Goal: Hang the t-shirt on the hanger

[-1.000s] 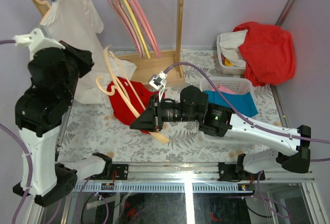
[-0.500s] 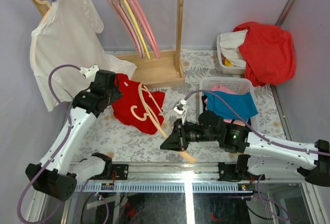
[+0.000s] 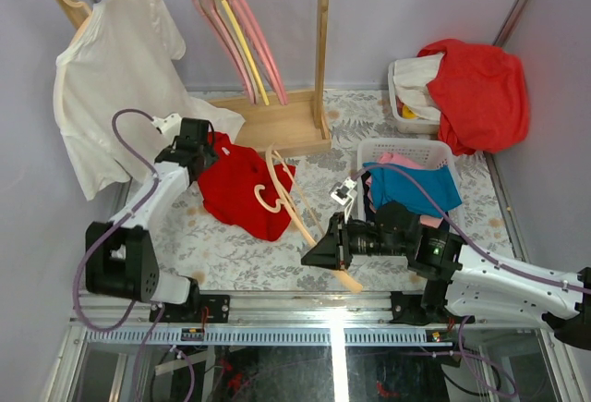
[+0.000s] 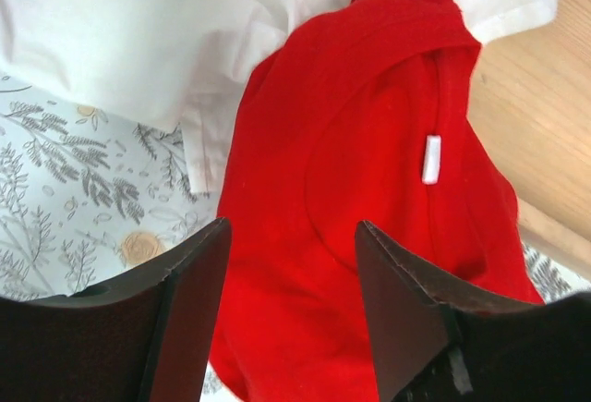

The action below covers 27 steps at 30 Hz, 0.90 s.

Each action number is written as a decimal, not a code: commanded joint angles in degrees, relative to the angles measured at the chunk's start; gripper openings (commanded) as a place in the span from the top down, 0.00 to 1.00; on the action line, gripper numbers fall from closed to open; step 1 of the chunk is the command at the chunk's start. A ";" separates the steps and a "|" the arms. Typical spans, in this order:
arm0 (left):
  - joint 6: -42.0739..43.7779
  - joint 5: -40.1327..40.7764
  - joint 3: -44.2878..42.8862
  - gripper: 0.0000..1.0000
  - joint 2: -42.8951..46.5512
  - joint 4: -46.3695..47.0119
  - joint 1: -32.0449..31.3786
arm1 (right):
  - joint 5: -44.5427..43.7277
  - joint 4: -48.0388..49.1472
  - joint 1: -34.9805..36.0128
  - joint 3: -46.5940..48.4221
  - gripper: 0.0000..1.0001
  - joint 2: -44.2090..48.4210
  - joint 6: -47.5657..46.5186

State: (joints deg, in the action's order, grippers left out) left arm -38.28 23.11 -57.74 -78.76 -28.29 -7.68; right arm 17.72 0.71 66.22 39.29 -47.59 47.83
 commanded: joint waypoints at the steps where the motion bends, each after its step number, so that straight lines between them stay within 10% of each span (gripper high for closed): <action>1: 1.53 1.14 -3.82 0.46 -7.41 7.65 1.25 | 2.97 4.65 -1.78 0.17 1.00 1.49 -0.21; 12: 1.46 6.71 -11.78 0.65 -22.23 5.00 1.61 | 6.33 7.46 -4.27 -1.28 1.00 1.01 0.54; 27: 1.46 8.28 -3.68 0.66 -17.67 8.09 3.18 | 10.63 10.65 -6.09 -1.40 1.00 -2.88 1.17</action>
State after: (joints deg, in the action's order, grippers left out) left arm -37.08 28.93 -62.74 -97.86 -23.33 -5.72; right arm 26.09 6.98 60.66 37.08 -50.19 49.50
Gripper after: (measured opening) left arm 0.339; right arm 0.142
